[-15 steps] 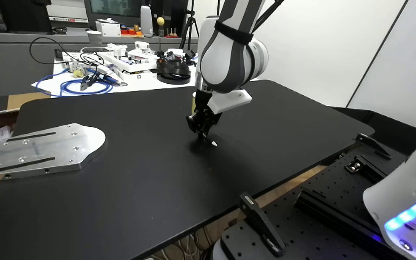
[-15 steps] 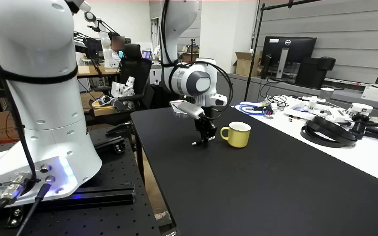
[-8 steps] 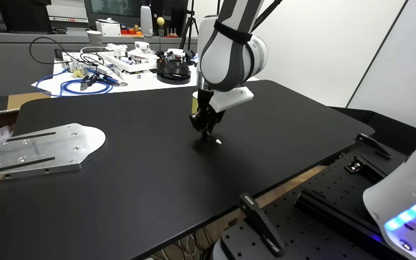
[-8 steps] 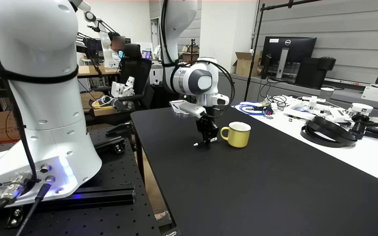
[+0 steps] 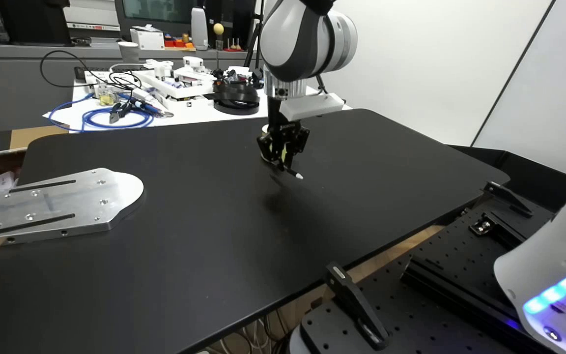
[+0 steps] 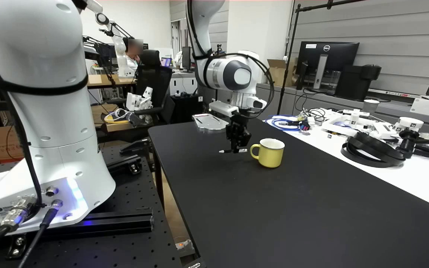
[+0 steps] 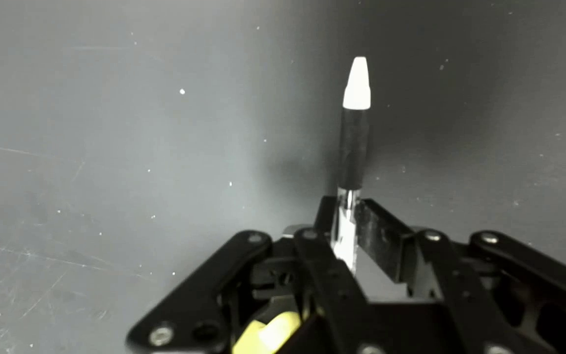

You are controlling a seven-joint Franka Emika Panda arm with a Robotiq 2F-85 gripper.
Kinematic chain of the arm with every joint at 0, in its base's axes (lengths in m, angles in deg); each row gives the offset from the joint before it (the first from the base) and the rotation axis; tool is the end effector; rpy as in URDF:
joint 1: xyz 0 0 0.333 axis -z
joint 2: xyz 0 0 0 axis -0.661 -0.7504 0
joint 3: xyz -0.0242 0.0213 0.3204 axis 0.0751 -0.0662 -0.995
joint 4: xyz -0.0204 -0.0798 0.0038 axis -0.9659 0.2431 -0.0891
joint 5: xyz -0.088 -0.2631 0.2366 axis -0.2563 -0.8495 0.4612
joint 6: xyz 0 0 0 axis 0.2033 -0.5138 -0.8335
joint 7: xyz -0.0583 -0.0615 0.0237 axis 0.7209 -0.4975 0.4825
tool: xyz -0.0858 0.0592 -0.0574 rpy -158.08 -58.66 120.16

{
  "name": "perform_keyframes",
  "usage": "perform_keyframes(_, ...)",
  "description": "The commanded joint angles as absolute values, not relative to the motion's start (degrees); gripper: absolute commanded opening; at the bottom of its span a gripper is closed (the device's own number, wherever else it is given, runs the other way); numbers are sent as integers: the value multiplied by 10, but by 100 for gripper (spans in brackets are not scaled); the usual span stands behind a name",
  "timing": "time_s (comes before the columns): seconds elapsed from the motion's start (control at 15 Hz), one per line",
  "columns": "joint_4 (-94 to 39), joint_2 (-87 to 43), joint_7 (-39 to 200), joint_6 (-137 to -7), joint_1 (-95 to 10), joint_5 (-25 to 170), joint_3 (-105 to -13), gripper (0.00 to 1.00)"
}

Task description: Put the pen in the mug

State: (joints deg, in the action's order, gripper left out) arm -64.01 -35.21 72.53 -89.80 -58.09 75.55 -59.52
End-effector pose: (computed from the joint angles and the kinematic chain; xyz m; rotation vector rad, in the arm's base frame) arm 0.4984 0.1170 0.1453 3.0847 0.0397 -0.1495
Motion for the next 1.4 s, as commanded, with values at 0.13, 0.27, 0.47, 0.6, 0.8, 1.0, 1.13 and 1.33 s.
perform_keyframes(0.13,-572,-327,722,-719,-515,800,-634,5)
perform_keyframes(0.27,-540,-328,719,-657,-498,816,-638,5)
perform_keyframes(0.47,-492,-332,727,-572,-473,847,-643,5)
perform_keyframes(0.6,-461,-337,727,-525,-459,865,-642,5)
perform_keyframes(0.8,-418,-348,732,-472,-440,896,-641,5)
perform_keyframes(1.0,-379,-367,744,-441,-422,930,-642,5)
perform_keyframes(1.13,-355,-383,748,-430,-413,952,-642,5)
perform_keyframes(1.33,-320,-412,747,-419,-403,974,-641,5)
